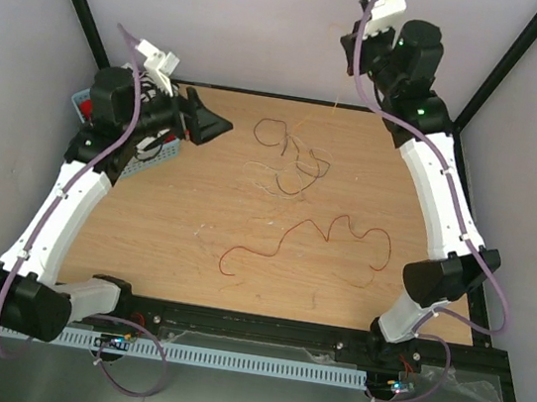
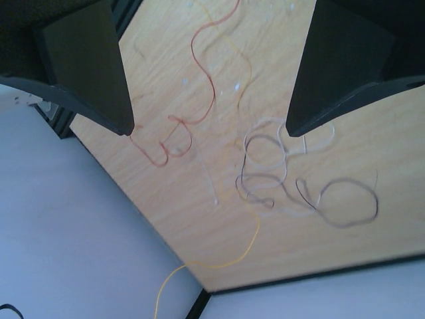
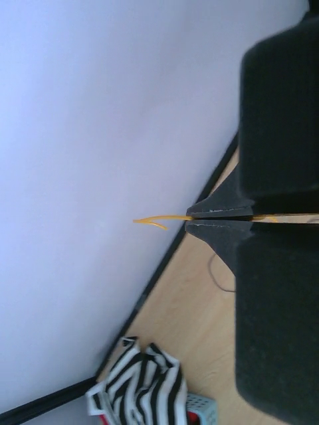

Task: Zip-tie the wires
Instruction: Pick up the cable at the center of the board.

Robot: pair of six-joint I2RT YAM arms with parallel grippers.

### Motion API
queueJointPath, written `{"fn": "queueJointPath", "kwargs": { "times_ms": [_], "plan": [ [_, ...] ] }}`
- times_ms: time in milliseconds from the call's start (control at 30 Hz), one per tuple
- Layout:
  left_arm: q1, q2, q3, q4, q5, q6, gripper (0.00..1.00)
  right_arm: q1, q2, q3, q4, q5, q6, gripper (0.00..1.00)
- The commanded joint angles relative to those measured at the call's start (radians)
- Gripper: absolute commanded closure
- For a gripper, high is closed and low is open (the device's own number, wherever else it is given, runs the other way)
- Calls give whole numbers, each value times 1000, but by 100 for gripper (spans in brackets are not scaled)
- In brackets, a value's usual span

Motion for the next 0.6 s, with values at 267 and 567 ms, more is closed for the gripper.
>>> {"fn": "queueJointPath", "kwargs": {
  "times_ms": [267,567],
  "plan": [
    [4,83,139,225,122,-147,1,4,-95,175,-1,-135,24,100],
    [-23,63,228,318,198,-557,1,5,-370,-294,197,-296,77,100]
  ]
}}
